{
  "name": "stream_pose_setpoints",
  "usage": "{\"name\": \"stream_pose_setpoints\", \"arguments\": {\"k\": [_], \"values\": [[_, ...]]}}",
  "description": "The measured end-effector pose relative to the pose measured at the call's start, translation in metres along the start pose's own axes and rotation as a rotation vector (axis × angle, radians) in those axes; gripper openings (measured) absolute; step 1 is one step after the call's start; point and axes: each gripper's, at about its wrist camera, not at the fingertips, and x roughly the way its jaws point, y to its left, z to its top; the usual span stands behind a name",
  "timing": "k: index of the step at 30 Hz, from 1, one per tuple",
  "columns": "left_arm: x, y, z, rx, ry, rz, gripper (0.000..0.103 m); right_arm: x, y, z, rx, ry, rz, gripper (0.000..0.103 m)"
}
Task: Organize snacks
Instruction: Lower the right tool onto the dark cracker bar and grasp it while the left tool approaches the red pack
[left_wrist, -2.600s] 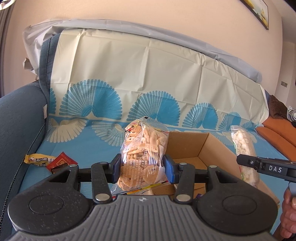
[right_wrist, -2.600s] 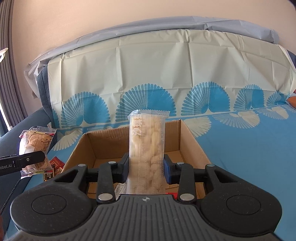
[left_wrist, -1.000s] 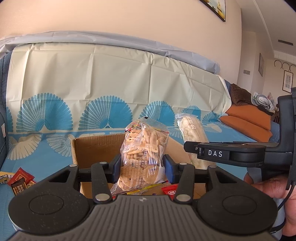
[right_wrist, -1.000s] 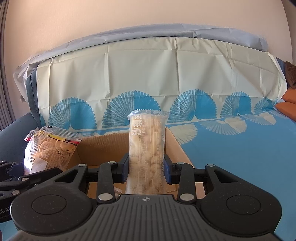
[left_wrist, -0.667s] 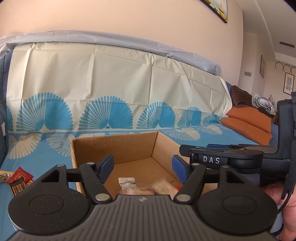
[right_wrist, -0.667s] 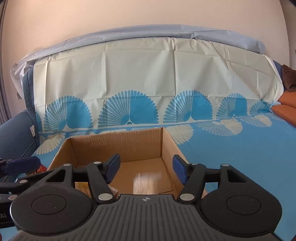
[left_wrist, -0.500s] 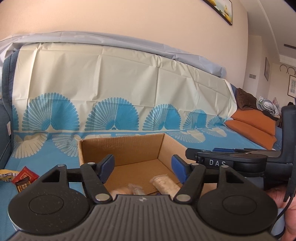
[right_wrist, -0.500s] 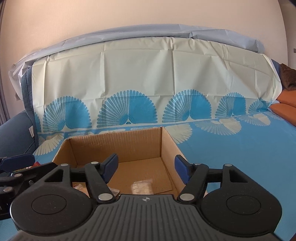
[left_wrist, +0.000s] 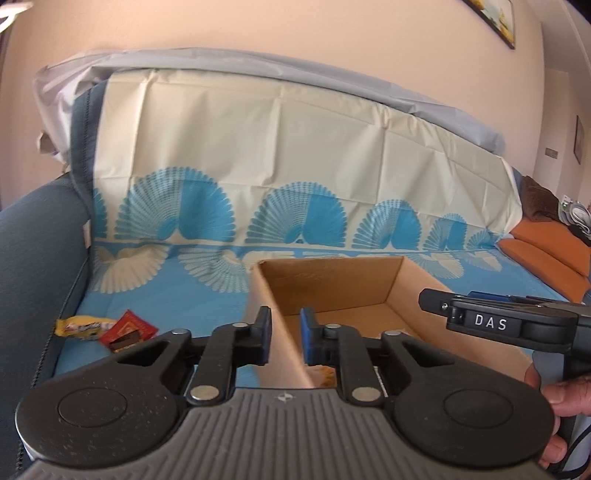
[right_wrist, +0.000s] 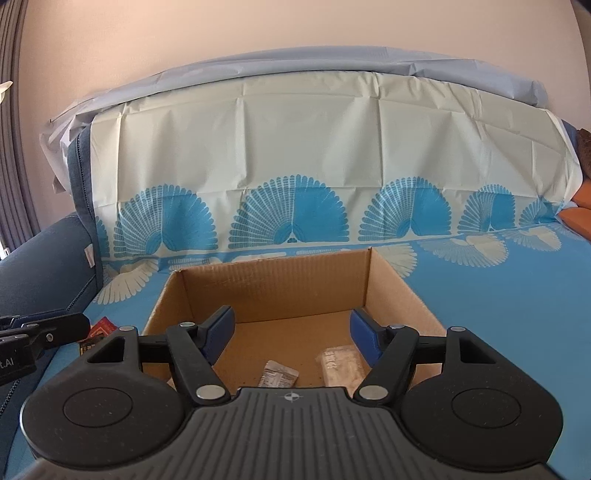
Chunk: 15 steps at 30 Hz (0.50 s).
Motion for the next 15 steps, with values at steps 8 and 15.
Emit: {"name": "stream_pose_setpoints", "arguments": {"k": [8,15], "values": [[-0.004,0.059,0.027,0.043,0.026,0.123,0.017,-0.003,0.063,-0.005,-0.004,-0.019,0.153,0.03],[-0.008,0.112,0.0,0.024,0.017,0.294,0.017,-0.005,0.125,-0.011,-0.081,-0.022,0.294,0.029]]}}
